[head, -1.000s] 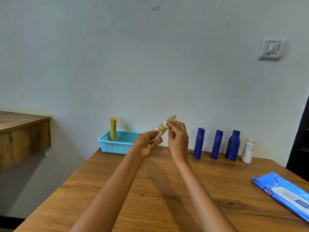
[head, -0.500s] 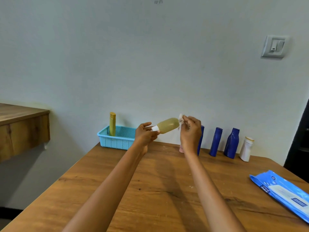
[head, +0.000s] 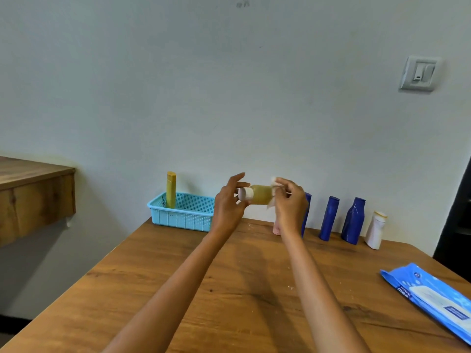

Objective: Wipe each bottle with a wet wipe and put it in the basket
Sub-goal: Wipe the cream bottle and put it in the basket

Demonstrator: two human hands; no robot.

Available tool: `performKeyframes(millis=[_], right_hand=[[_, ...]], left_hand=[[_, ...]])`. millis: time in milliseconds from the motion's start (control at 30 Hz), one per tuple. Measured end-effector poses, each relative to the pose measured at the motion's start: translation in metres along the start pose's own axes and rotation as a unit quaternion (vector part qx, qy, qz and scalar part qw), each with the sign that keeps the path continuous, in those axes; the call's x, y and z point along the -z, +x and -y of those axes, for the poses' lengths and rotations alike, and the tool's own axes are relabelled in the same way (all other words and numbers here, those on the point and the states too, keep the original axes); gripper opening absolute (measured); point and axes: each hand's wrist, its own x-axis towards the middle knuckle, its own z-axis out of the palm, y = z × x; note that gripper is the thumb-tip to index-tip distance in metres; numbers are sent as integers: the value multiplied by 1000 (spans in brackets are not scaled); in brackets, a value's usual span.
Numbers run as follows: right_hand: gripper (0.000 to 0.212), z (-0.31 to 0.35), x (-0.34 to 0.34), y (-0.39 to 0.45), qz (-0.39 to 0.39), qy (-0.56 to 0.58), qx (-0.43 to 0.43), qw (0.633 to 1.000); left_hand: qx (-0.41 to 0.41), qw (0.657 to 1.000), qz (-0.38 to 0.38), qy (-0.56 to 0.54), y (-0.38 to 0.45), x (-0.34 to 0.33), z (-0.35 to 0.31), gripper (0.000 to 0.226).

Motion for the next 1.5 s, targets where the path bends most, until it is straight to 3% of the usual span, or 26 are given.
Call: performKeyframes(millis=[100, 200, 467, 600, 733, 933, 1100, 1267, 1367, 1500], right_hand=[[23, -12, 12, 10, -32, 1, -58, 998], [22, -11, 5, 8, -9, 2, -78, 997], [19, 15, -15, -7, 120, -17, 4, 993], [22, 8, -2, 2, 29, -33, -2, 999], [25, -1, 18, 15, -12, -129, 2, 992], [29, -5, 20, 16, 113, -232, -46, 965], [29, 12, 12, 12, 144, -202, -20, 968], [25, 27, 8, 9, 184, -89, -37, 978], [25, 24, 12, 12, 144, -7, -65, 987], [28, 3, 28, 18, 60, -107, -79, 989]], left_hand=[[-88, 996, 4, 31, -5, -9, 2, 51], [-112, 993, -3, 34, -6, -18, -3, 45], [3, 1000, -27, -14, -4, -8, 1, 41], [14, 999, 16, -26, -3, -6, 2, 67], [-52, 996, 73, 15, -5, -9, -3, 80], [-142, 980, 111, 81, -9, -15, -9, 75], [-130, 983, 93, 90, -9, -11, -7, 64], [-108, 987, 78, 93, -6, -2, -1, 62], [-117, 985, 82, 99, -6, -1, -2, 59], [-134, 980, 92, 112, -7, -6, -2, 52]])
